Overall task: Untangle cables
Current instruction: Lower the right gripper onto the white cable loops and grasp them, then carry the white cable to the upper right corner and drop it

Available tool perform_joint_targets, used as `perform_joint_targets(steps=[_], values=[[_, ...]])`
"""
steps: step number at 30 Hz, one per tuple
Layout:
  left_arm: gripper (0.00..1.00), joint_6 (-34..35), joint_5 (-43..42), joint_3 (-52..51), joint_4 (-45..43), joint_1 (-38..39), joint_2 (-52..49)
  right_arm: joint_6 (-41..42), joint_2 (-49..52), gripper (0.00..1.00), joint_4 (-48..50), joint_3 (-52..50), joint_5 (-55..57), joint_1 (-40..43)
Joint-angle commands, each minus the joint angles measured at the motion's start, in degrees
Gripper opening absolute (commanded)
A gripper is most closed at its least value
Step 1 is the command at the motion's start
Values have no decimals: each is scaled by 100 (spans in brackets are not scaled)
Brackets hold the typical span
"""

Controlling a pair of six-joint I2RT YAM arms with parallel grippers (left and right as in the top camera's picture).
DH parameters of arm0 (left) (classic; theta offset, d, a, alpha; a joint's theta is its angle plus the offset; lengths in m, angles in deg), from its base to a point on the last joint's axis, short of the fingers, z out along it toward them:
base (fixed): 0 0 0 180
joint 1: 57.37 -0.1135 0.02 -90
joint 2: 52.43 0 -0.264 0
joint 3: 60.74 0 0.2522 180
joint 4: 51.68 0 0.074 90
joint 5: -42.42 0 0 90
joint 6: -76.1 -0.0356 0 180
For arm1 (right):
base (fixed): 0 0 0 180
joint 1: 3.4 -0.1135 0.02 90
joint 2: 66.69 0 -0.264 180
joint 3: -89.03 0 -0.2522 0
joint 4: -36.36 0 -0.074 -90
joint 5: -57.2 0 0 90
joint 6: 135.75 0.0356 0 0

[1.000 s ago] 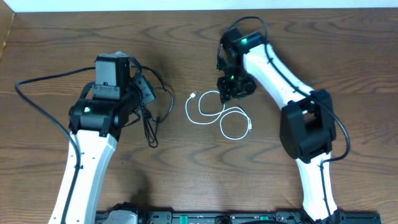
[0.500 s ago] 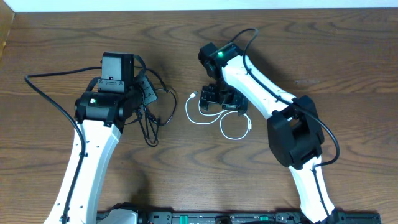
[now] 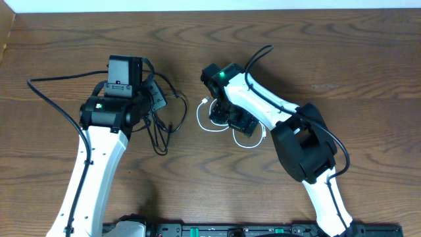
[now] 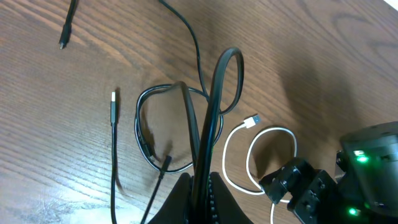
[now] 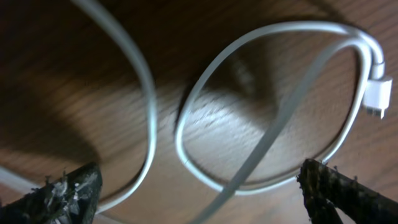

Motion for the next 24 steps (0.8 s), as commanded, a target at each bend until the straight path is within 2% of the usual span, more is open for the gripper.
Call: perform_joint_targets(steps=[1, 2, 7, 12, 13, 14, 15, 23, 24], values=[[7, -37, 17, 127, 59, -24, -35, -74, 31, 89, 319, -256, 343, 7], [7, -37, 17, 127, 81, -24, -35, -216, 31, 86, 490, -354, 345, 4], [7, -35, 15, 127, 133, -24, -35, -544, 31, 85, 1056, -881, 345, 61], [8, -35, 15, 127, 138, -22, -35, -1008, 31, 76, 1897, -1624, 339, 107], [7, -35, 15, 127, 138, -24, -35, -1062, 31, 70, 1980, -1700, 315, 109], [7, -35, 15, 127, 138, -24, -35, -1093, 31, 51, 2002, -1722, 284, 120], [8, -35, 15, 127, 138, -22, -35, -1113, 31, 37, 2002, -1725, 258, 138], [8, -35, 17, 127, 140, -24, -35, -1895, 28, 1, 2026, -1665, 116, 431], [7, -35, 15, 127, 140, -24, -35, -2079, 28, 1, 2022, -1631, 74, 492]])
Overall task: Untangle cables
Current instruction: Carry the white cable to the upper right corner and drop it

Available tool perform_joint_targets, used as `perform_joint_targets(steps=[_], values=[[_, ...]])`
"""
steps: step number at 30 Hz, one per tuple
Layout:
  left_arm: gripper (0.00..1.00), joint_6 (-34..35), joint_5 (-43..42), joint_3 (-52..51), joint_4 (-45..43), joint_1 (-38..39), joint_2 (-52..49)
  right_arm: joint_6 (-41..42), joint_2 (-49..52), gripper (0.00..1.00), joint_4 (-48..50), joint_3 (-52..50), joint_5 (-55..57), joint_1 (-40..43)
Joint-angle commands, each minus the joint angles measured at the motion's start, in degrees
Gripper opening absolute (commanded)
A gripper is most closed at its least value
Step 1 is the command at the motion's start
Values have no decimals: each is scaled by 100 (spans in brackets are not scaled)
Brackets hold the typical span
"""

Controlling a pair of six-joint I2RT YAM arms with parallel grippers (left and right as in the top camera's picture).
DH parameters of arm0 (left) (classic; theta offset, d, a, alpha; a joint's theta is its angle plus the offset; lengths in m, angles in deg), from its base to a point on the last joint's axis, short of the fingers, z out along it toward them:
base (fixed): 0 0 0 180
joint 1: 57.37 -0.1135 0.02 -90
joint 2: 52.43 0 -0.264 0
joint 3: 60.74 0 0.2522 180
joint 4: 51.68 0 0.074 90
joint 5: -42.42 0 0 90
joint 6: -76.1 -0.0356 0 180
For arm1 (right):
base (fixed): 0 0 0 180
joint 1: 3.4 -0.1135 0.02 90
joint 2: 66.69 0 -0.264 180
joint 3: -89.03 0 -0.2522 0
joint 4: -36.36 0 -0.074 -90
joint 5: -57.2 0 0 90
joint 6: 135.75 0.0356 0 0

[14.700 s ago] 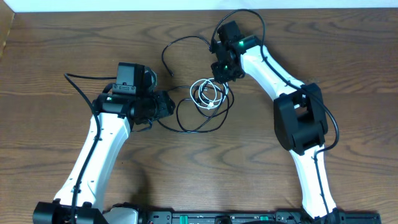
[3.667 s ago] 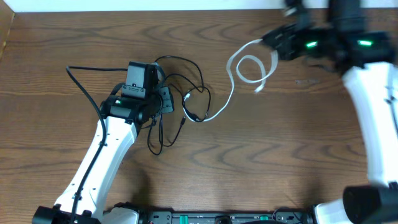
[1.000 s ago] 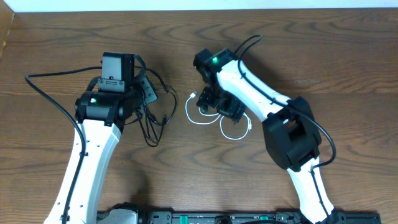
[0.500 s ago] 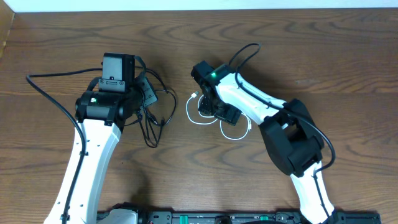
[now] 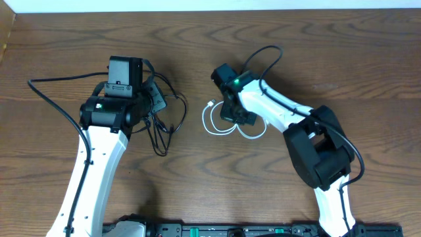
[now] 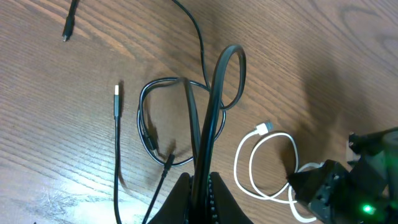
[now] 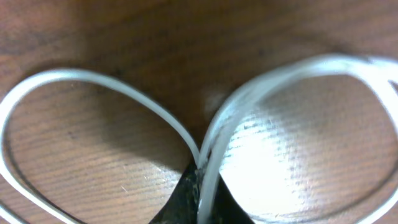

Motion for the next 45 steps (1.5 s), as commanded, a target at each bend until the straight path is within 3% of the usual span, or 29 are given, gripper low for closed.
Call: perform_joint_targets(steps=[1, 4, 10, 15, 19, 23, 25, 30, 35, 41, 45], values=[[8, -35, 15, 127, 13, -24, -35, -1257, 667, 1, 103, -184, -365, 372], [8, -35, 15, 127, 11, -24, -35, -2697, 662, 1, 7, 129, -1178, 632], [8, -35, 17, 127, 9, -24, -35, -5652, 498, 1, -680, 1259, -4142, 1211], [8, -33, 17, 127, 9, -24, -35, -6467, 79, 1, -1392, 2127, -4614, 1617], [8, -35, 17, 127, 9, -24, -35, -6513, -431, 1, -1665, 2774, -4535, 2055], [8, -33, 15, 127, 7, -24, -35, -5626, -820, 1, -1314, 3097, -3858, 2570], [7, -33, 15, 127, -15, -24, -35, -4913, -1067, 1, -715, 3178, -3329, 3047], [8, -33, 17, 127, -33, -24, -35, -4312, -1329, 1, 529, 3191, -2806, 3901], [8, -33, 17, 127, -42, -24, -37, -4072, -1309, 1, 2017, 3191, -1930, 4804], [8, -31, 11, 127, -68, 11, -70, -4085, -898, 1, 3292, 3191, -619, 5206], [8, -28, -190, 127, -275, 247, -177, -4345, -393, 1, 3965, 3191, -345, 5375]])
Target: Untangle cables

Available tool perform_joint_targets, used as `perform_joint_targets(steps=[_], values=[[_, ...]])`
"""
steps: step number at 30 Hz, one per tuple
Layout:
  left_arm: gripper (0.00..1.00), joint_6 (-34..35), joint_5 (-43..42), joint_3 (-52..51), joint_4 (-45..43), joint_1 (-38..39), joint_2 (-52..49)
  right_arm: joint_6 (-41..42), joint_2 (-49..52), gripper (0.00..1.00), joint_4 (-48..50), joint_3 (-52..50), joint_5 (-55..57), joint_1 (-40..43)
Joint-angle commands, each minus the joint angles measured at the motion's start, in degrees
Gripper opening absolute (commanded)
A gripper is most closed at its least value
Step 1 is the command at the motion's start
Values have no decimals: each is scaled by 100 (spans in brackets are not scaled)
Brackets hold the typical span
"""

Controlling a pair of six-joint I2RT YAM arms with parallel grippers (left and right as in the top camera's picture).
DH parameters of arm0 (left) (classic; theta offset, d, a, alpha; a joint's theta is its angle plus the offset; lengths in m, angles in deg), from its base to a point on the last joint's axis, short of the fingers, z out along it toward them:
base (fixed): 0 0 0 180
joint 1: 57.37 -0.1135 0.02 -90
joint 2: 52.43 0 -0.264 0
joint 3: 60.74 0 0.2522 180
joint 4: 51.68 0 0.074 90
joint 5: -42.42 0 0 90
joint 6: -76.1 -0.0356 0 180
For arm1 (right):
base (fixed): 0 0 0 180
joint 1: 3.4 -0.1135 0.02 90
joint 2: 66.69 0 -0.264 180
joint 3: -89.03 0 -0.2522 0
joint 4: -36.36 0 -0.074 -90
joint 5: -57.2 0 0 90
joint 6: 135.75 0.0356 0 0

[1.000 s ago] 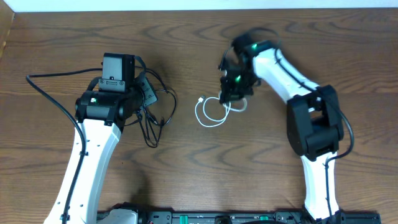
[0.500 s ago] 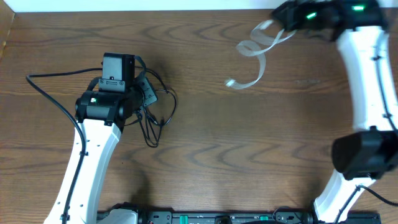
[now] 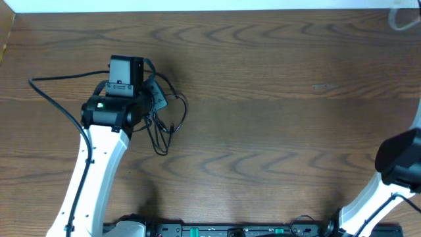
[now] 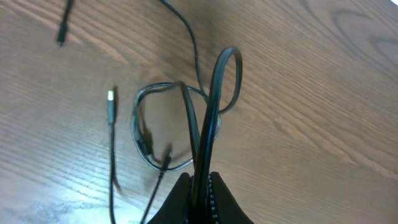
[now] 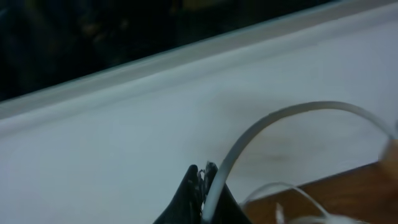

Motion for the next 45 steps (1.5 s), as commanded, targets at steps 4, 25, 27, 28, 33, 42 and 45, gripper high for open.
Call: perform_joint_targets(steps=[4, 25, 27, 28, 33, 42, 45], values=[[8, -28, -192, 127, -367, 457, -240, -120, 1025, 1, 407, 61, 726, 223], [8, -17, -439, 127, -1259, 1423, -940, -120, 1084, 99, -1633, 61, -1499, 415], [8, -164, -612, 127, -1344, 1423, -940, -120, 809, 99, -2269, 61, -2507, 400], [8, -354, -776, 127, -1429, 1423, -940, -120, 699, 99, -2579, 61, -2900, 380], [8, -1176, -1777, 127, -1987, 1416, -938, -251, 409, 99, -3805, 61, -4201, 109], [8, 2, -2251, 129, -3145, 1379, -929, -1268, 407, 99, -5410, 61, -4310, -946], [8, 120, -2603, 129, -3370, 1377, -929, -1346, 407, 97, -5696, 61, -3624, -1294]])
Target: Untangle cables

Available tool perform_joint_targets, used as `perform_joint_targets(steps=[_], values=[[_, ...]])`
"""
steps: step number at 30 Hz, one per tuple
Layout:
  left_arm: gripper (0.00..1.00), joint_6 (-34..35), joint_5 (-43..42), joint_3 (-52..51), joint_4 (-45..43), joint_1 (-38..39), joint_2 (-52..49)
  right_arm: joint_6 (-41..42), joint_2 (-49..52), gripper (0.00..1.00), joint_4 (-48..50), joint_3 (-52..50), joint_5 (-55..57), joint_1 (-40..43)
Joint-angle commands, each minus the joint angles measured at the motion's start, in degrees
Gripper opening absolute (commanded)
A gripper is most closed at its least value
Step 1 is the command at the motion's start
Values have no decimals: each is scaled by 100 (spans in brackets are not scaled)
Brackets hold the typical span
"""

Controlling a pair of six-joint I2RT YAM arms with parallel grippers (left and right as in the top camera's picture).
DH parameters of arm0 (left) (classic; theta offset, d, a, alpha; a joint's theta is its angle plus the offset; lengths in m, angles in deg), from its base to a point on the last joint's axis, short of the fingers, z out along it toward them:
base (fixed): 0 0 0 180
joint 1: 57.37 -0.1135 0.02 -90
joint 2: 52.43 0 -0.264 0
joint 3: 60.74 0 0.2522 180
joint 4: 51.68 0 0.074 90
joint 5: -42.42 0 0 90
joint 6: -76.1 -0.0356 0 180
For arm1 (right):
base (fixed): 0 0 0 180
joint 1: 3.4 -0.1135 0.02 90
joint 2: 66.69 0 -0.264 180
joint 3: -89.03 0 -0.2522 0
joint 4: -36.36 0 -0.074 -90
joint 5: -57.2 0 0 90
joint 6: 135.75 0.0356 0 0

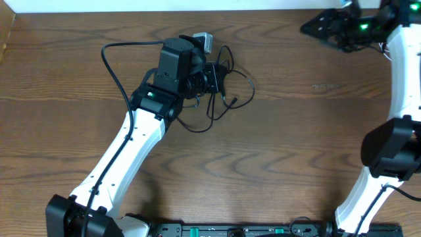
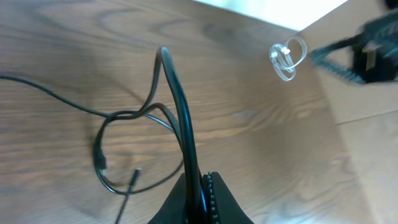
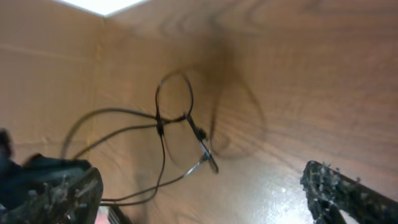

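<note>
The black cable tangle (image 1: 212,108) lies at the table's upper middle, its loops and plug ends spread on the wood. My left gripper (image 1: 217,76) is shut on a thick strand of the black cable (image 2: 177,106), which rises out of the jaws (image 2: 198,186). A small white cable coil (image 2: 286,55) lies near the far edge at the right; the overhead view does not show it clearly. My right gripper (image 1: 314,27) is at the top right, open and empty (image 3: 199,190), facing the black tangle (image 3: 177,118) from a distance.
The wooden table (image 1: 296,145) ends at a white wall along the far edge. The left arm's own black lead (image 1: 115,49) arcs over the table behind it. The right arm (image 1: 401,72) runs down the right edge.
My left gripper, still shut on the black cable, has moved with the tangle from the left to the upper middle. My right gripper has let go of the white cable and now stands open.
My right gripper was open over the white cable beside the black tangle, then shut on it. Then it held the white cable at the far right corner, away from the black one. Now the white coil lies there, released, and the black tangle has shifted right.
</note>
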Motion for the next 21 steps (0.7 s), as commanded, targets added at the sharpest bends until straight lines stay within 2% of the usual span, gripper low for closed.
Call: perform_joint_targets(steps=[1, 3, 4, 9, 10, 13, 17, 21], values=[[8, 424, -599, 129, -306, -44, 17, -323, 48, 95, -264, 0, 811, -424], [8, 549, -863, 129, -483, -103, 39, -372, 48, 91, -396, 0, 1285, -638], [8, 831, -1075, 129, -640, -201, 57, -417, 48, 86, -518, 0, 1626, -839], [8, 1569, -1956, 129, -1259, -562, 66, -772, 101, 72, -549, -33, 1794, -1327], [8, 1692, -2162, 129, -1410, -625, 66, -765, 133, 64, -507, -33, 1801, -1432], [8, 1954, -2588, 129, -1790, -765, 66, -765, 234, 61, -387, -37, 1803, -1720], [8, 2227, -2732, 129, -1971, -850, 68, -752, 358, 60, -227, -39, 1803, -2065], [7, 2291, -2789, 129, -1974, -855, 72, -330, 490, 58, 79, -42, 2177, -2343]])
